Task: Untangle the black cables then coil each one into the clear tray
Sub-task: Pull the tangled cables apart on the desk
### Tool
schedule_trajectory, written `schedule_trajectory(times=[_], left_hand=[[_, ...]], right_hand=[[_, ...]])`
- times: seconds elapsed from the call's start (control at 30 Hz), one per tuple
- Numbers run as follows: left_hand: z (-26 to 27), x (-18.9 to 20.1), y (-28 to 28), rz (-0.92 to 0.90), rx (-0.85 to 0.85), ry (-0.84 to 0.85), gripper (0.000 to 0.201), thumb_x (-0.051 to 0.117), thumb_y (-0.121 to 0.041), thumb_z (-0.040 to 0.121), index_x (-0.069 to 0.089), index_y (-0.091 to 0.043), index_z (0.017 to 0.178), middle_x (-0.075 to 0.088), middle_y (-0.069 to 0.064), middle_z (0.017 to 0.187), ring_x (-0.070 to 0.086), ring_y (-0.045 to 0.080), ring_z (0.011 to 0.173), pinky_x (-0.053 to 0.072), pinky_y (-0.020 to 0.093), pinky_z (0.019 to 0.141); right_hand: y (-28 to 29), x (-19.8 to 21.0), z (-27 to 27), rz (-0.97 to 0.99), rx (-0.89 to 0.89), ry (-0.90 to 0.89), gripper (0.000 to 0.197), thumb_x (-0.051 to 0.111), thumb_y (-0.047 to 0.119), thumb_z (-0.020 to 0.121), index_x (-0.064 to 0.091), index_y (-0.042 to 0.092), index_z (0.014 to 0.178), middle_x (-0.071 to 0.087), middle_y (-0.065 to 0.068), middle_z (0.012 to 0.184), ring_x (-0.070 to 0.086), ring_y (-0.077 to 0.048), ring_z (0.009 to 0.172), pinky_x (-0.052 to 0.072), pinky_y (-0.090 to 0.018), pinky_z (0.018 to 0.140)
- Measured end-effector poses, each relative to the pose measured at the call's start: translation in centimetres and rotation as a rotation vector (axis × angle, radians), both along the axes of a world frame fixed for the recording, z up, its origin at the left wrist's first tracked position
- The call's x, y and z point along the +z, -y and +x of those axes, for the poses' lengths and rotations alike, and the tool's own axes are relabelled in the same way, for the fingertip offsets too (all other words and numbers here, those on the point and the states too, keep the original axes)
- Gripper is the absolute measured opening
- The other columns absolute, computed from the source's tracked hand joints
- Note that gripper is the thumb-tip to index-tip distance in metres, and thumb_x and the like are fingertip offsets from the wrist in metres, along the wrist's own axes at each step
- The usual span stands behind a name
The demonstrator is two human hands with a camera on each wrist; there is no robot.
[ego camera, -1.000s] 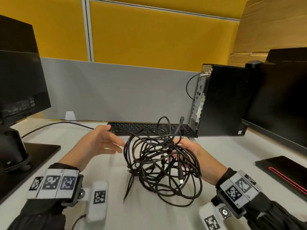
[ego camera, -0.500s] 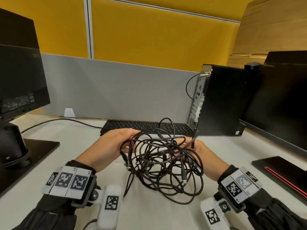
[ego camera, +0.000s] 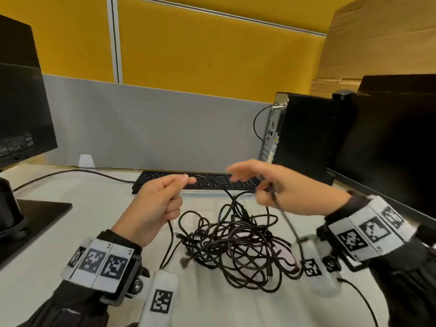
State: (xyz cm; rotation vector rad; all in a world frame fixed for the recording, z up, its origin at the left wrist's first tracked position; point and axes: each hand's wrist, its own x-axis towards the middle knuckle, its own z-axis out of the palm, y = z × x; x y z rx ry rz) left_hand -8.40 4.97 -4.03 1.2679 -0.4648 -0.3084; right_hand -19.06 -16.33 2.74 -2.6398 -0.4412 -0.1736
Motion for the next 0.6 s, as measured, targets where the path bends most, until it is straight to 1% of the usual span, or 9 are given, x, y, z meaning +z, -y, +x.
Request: schedule_trajectory(times=[0.07,0.13,0.17,0.23,0.27,0.33,0.43,0.53,0.6], left_hand=[[-0.1,0.3,-0.2,-0.045,0.009,-0.022,0.020,0.048,-0.020,0.094,0.065,-0.009,0.095,0.020,-0.008,0.050,0.017,0.004,0.037,0.014,0.017,0.038],[0.1,0.7,-0.7,-0.120,0.019,-0.035,0.021,0.047,-0.021,0.094,0.065,-0.009,0.095,0.020,-0.009,0.049,0.016,0.003,0.036,0.012,0.017,0.037],[0.3,0.9,-1.1,-0.161,0.030,-0.039,0.022,0.047,-0.022,0.094,0.065,-0.010,0.095,0.020,-0.010,0.048,0.017,0.002,0.035,0.012,0.016,0.037],[0.7,1.1,-1.8,-0.235,0.062,-0.048,0.021,0.047,-0.023,0.093,0.065,-0.011,0.093,0.021,-0.010,0.047,0.017,0.001,0.034,0.013,0.015,0.035],[0.9,1.2,-2.1,-0.271,0.081,-0.058,0.021,0.047,-0.023,0.094,0.064,-0.012,0.091,0.021,-0.011,0.046,0.017,0.001,0.034,0.012,0.016,0.035],[1.3,1.2,-2.5,-0.344,0.115,-0.091,0.022,0.045,-0.024,0.095,0.063,-0.013,0.088,0.020,-0.011,0.045,0.017,0.001,0.033,0.010,0.017,0.037],[2.0,1.3,-3.3,-0.451,0.177,-0.112,0.023,0.043,-0.026,0.096,0.061,-0.015,0.086,0.020,-0.011,0.043,0.017,0.001,0.033,0.010,0.017,0.037],[3.2,1.1,-4.5,-0.482,0.248,-0.143,0.024,0.042,-0.029,0.097,0.059,-0.017,0.084,0.021,-0.010,0.043,0.018,0.003,0.032,0.013,0.015,0.035],[3.8,0.7,-5.1,-0.413,0.273,-0.187,0.024,0.041,-0.028,0.098,0.056,-0.017,0.082,0.023,-0.009,0.045,0.020,0.003,0.034,0.016,0.015,0.037]], right_hand=[[-1.7,-0.5,1.1,-0.117,0.039,-0.109,0.057,0.052,0.010,0.093,0.031,0.034,0.139,0.053,0.012,0.129,0.046,0.001,0.120,0.040,-0.013,0.090],[-2.7,-1.2,2.0,-0.134,0.032,-0.124,0.046,0.051,0.023,0.095,0.035,0.028,0.139,0.060,0.009,0.113,0.055,-0.007,0.109,0.044,-0.021,0.089],[-2.8,-1.4,2.4,-0.136,0.027,-0.127,0.035,0.049,0.026,0.096,0.046,0.026,0.131,0.062,0.009,0.102,0.058,-0.010,0.101,0.046,-0.026,0.089],[-2.7,-1.6,3.0,-0.141,0.042,-0.156,0.016,0.047,0.028,0.097,0.062,0.023,0.103,0.062,0.006,0.089,0.060,-0.016,0.089,0.047,-0.034,0.087],[-2.5,-1.7,3.2,-0.137,0.047,-0.182,0.016,0.048,0.028,0.097,0.063,0.023,0.092,0.064,0.002,0.086,0.060,-0.018,0.085,0.048,-0.034,0.085],[-2.1,-1.8,3.5,-0.142,0.037,-0.238,0.019,0.049,0.027,0.096,0.060,0.023,0.082,0.066,0.000,0.086,0.061,-0.016,0.080,0.048,-0.028,0.079],[-1.3,-1.8,3.8,-0.229,-0.015,-0.285,0.019,0.050,0.029,0.096,0.062,0.023,0.081,0.066,0.009,0.084,0.060,-0.014,0.077,0.047,-0.024,0.076],[-0.4,-2.0,3.8,-0.332,-0.061,-0.285,0.020,0.047,0.031,0.097,0.058,0.028,0.080,0.059,0.016,0.080,0.054,-0.001,0.074,0.039,-0.016,0.070],[0.0,-2.5,3.9,-0.412,-0.068,-0.205,0.021,0.045,0.028,0.098,0.059,0.024,0.084,0.062,0.009,0.084,0.055,-0.008,0.085,0.042,-0.023,0.077]])
